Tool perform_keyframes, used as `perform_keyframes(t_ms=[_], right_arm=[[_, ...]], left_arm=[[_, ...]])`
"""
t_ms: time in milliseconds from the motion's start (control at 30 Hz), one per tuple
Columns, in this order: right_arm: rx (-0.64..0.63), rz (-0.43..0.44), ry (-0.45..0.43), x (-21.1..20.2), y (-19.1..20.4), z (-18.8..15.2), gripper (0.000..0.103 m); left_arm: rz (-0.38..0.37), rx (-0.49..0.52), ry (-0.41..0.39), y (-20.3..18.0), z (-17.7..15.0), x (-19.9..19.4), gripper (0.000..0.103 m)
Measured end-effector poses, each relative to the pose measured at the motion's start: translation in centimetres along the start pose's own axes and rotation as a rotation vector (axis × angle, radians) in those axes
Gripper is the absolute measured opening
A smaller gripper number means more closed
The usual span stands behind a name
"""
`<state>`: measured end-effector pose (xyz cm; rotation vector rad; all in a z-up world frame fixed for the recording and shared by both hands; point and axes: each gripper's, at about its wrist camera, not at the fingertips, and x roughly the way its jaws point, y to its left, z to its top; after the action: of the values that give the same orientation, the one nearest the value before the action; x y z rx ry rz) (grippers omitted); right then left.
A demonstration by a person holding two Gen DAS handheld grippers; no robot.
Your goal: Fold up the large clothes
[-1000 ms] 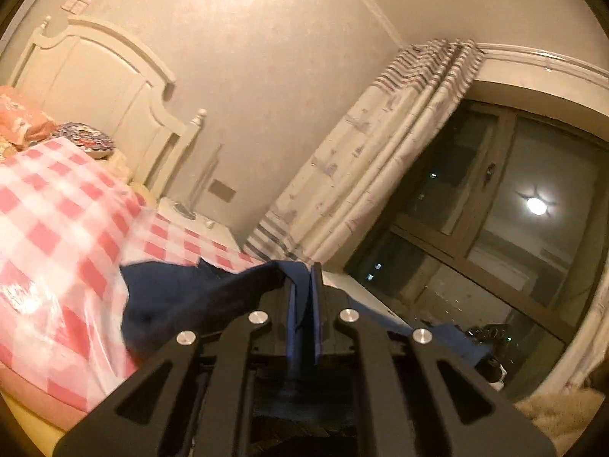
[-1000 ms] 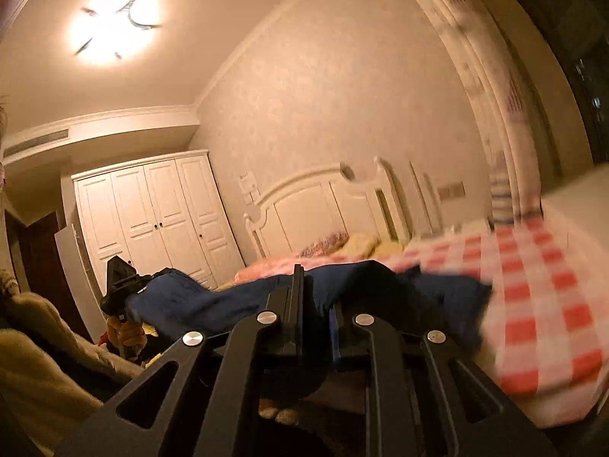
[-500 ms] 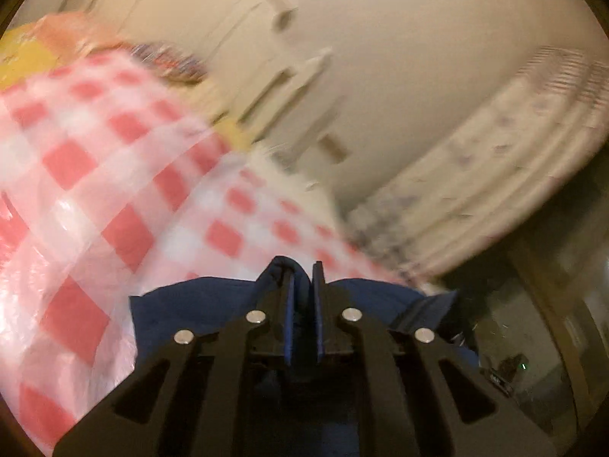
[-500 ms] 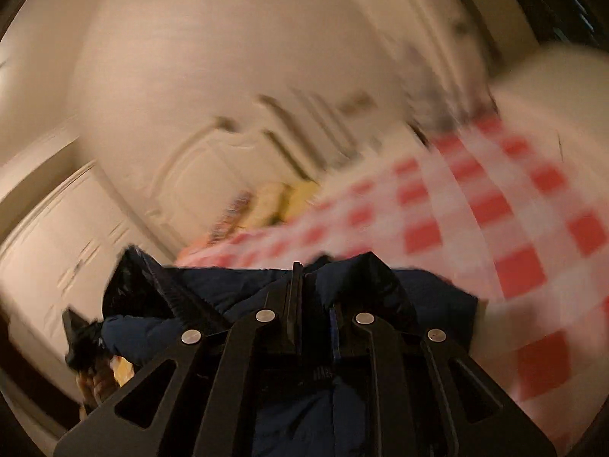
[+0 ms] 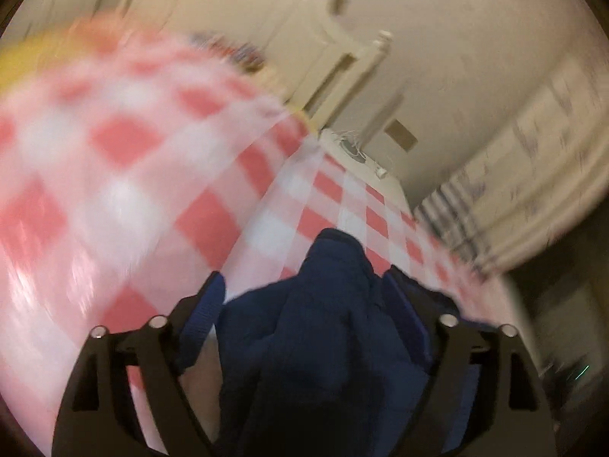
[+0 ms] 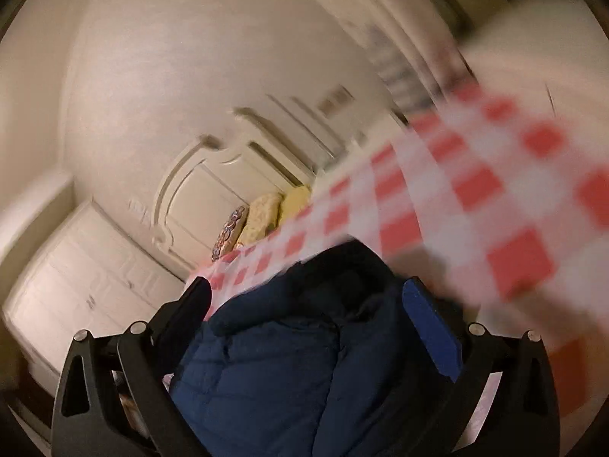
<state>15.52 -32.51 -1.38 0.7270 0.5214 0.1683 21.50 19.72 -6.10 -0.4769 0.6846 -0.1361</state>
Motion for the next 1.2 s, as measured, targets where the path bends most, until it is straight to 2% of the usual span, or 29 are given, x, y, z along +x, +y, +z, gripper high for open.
perform_keyframes(t_ms=[67, 167, 300, 400, 433, 467, 500, 567, 700, 800, 833, 900, 1000, 1067, 1133, 1200], right_arm=[[-0.187, -0.164, 0.077, 1.3, 1.9, -0.1, 0.099], [-0.352, -0.294, 0.198, 4.4, 2.8, -1.1, 0.099], [-0.415, -0.324, 0.290, 7.4, 2.1, -1.5, 0.099], [-0.401, -0.303, 0.337, 8.9, 1.3, -1.3, 0.098], [-0.390, -0.297, 0.349, 9.5, 1.1, -1.3, 0.097], [-0.369, -0.283, 0.363, 10.0, 0.7, -1.3, 0.080], [-0.341, -0.253, 0.372, 10.1, 0.5, -1.4, 0.065], [-0.313, -0.200, 0.315, 9.4, 0.8, -1.6, 0.032], [-0.342, -0.118, 0.186, 5.3, 3.2, -1.6, 0.022], [-0.366, -0.091, 0.106, 2.0, 5.6, -0.6, 0.020], [-0.364, -0.089, 0.078, 1.1, 6.4, 0.0, 0.020], [-0.343, -0.115, 0.036, 0.4, 7.3, 1.5, 0.020], [-0.276, -0.155, 0.056, 2.3, 6.7, 3.2, 0.020], [-0.248, -0.206, 0.085, 5.0, 5.6, 3.7, 0.020], [-0.211, -0.263, 0.132, 7.6, 3.8, 3.1, 0.020], [-0.179, -0.307, 0.197, 10.3, 1.4, 1.5, 0.020]], left_arm=[[0.038, 0.122, 0.017, -2.5, 0.2, 0.4, 0.094], [0.083, 0.215, 0.079, -4.9, 0.3, 2.7, 0.094], [0.128, 0.254, 0.197, -5.8, 0.6, 6.9, 0.094], [0.140, 0.231, 0.240, -5.3, 0.7, 8.9, 0.091], [0.125, 0.214, 0.253, -5.0, 0.7, 9.2, 0.082], [0.111, 0.204, 0.264, -4.8, 0.6, 9.4, 0.054], [0.088, 0.197, 0.291, -4.6, 0.4, 9.6, 0.041], [0.078, 0.235, 0.246, -5.1, -0.1, 8.6, 0.009], [0.039, 0.366, 0.081, -8.0, -0.6, 3.3, 0.005], [0.002, 0.370, -0.023, -10.0, 0.9, -1.0, 0.005], [-0.005, 0.363, -0.033, -10.4, 1.4, -1.6, 0.005], [0.010, 0.371, -0.043, -11.7, 2.6, -2.0, 0.005], [0.074, 0.360, -0.006, -12.4, 3.6, 0.7, 0.005], [0.104, 0.343, 0.019, -12.0, 3.7, 3.3, 0.006], [0.179, 0.353, 0.046, -10.9, 2.9, 6.4, 0.007], [0.229, 0.318, 0.133, -8.8, 1.3, 10.2, 0.009]])
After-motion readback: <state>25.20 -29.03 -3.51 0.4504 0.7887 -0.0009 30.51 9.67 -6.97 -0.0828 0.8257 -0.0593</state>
